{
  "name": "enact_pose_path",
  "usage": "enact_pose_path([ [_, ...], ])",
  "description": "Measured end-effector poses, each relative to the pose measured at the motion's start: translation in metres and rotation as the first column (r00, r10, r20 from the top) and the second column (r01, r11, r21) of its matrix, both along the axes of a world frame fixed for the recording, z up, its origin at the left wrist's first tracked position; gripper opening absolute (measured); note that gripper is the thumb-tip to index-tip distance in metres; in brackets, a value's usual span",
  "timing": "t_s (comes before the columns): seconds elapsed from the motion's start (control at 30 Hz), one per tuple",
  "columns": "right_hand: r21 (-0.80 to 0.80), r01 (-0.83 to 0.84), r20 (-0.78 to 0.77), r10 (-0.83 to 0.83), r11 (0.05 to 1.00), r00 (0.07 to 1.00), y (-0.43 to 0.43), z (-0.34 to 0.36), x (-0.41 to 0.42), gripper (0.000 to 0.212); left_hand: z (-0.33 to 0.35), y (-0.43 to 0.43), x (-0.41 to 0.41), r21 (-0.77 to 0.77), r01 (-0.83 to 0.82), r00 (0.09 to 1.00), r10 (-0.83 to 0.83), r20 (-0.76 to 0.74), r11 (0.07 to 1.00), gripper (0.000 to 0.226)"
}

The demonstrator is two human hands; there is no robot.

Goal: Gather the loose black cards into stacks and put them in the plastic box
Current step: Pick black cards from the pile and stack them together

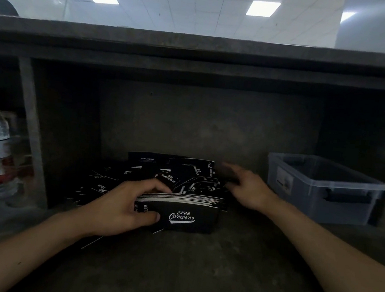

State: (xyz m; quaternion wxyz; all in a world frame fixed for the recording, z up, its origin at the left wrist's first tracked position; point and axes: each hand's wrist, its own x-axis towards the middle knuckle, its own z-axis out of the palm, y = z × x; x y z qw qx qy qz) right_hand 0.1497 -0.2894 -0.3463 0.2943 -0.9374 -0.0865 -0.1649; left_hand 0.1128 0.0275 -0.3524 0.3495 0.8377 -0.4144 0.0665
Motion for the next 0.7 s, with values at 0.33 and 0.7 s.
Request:
enact_pose_path([
  [0.33,-0.347,0.025,-0.118,-0.070,0.938,0.991,-0.008,0.001,0.012,0.026,0.000,-0.001,0.000,0.012,0.006,1.000,-0.005,-0.027,1.000,0.025],
  [0.7,-0.375,0.088,-0.111,-0.138,0.923,0.984,-0.009,-0.003,0.010,0.043,0.002,-0.001,-0.001,0.020,-0.006,0.999,0.007,-0.038,1.000,0.025],
])
